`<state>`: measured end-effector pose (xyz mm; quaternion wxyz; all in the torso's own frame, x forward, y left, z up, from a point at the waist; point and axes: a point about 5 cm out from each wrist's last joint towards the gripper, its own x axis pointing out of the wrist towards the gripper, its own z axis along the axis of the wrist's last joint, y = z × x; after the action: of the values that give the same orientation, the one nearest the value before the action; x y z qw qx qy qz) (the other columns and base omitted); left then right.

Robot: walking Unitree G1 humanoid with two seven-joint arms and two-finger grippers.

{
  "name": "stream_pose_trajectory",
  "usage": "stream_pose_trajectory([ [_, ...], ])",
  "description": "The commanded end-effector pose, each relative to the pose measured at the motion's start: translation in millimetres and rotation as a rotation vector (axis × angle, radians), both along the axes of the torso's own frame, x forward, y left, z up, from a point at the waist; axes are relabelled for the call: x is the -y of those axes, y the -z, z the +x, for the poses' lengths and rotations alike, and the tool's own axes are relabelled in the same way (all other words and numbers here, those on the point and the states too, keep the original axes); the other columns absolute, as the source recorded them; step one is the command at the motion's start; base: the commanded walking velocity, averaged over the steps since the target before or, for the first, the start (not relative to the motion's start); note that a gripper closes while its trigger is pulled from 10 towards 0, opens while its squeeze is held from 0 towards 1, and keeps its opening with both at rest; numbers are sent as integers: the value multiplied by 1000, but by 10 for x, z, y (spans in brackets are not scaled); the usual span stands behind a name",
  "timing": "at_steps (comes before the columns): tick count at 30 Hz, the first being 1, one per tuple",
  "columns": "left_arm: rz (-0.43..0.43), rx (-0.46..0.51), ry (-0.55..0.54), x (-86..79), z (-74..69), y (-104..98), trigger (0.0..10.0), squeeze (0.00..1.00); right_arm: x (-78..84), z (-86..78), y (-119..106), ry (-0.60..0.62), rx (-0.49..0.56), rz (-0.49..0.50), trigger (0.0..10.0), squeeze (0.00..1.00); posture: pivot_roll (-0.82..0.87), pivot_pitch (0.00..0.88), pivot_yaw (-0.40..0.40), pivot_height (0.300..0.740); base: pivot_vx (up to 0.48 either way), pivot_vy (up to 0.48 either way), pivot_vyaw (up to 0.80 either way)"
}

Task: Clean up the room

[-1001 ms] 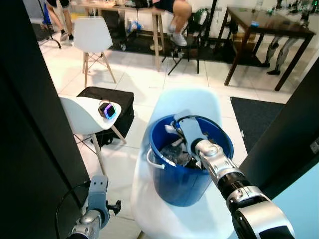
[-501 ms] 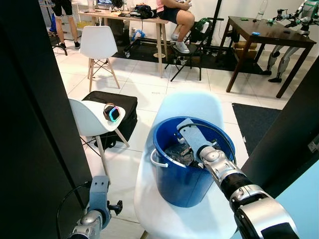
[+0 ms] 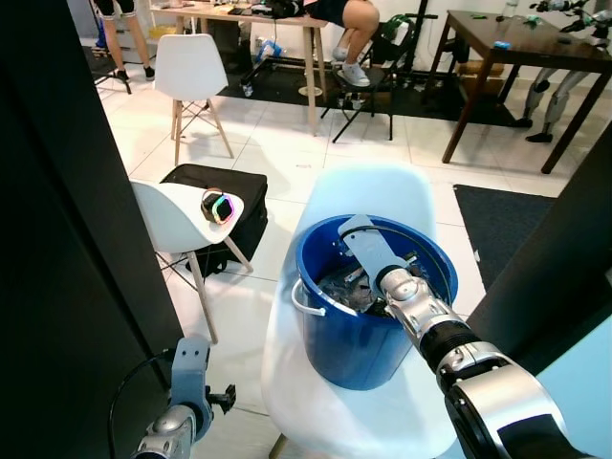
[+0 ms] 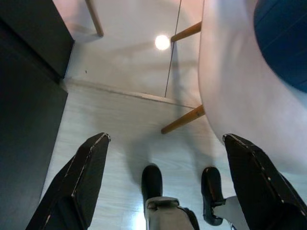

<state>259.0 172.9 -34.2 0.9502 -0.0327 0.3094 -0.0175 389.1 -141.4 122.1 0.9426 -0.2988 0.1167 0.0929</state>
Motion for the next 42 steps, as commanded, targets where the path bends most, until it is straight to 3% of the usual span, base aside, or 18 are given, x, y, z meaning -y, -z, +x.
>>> stream_pose_trajectory([
  [1,4,-22,0,-39,-86,60,10000,0,3,8,-15,5,8,13,10000,0,82,197,-22,703,0,0,0],
  [4,14,-7,-7,-137,-188,94,10000,0,-9,39,-93,1,47,25,10000,0,110,246,-15,703,0,0,0],
  [5,18,2,-14,-189,-229,100,10000,0,-1,61,-151,10,74,42,10000,757,119,259,-16,703,0,0,0],
  [6,18,2,-14,-189,-229,100,10000,0,-1,61,-151,10,74,42,10000,757,119,259,-16,703,0,0,0],
  [7,20,13,-19,-223,-260,101,10000,0,7,77,-200,19,104,58,10000,1000,125,275,-15,703,0,0,0],
  [10,27,37,-15,-258,-275,79,10000,0,25,128,-367,45,190,120,10000,1000,132,296,-15,703,0,0,0],
  [16,32,61,2,-243,-236,39,10000,0,81,183,-572,90,289,134,10000,1000,123,290,-11,703,0,0,0],
  [24,19,74,22,-159,-149,-6,10000,0,187,213,-721,115,348,126,10000,1000,115,241,-13,703,0,0,0],
  [25,10,71,22,-136,-119,-15,10000,0,235,210,-723,122,334,183,10000,690,111,221,-18,703,0,0,0],
  [26,10,71,22,-136,-119,-15,10000,0,235,210,-723,122,334,183,10000,690,111,221,-18,703,0,0,0],
  [27,-10,65,20,-98,-63,-35,10000,0,313,198,-721,135,326,311,10000,0,102,196,-23,703,0,0,0],
  [29,-19,60,17,-78,-18,-53,10000,0,398,175,-694,162,332,386,10000,0,91,176,-23,703,0,0,0],
  [32,-19,60,17,-69,12,-67,10000,0,481,153,-650,196,327,382,10000,0,77,155,-21,703,0,0,0],
  [35,-23,58,18,-53,55,-88,10000,0,626,95,-516,230,288,313,10000,0,56,125,-15,703,0,0,0],
  [37,-27,56,27,-15,112,-116,10000,0,778,38,-390,261,230,199,10000,0,46,87,-10,703,0,0,0],
  [42,-35,63,42,33,182,-162,10000,0,932,2,-344,311,183,177,10000,0,40,64,-3,703,0,0,0],
])
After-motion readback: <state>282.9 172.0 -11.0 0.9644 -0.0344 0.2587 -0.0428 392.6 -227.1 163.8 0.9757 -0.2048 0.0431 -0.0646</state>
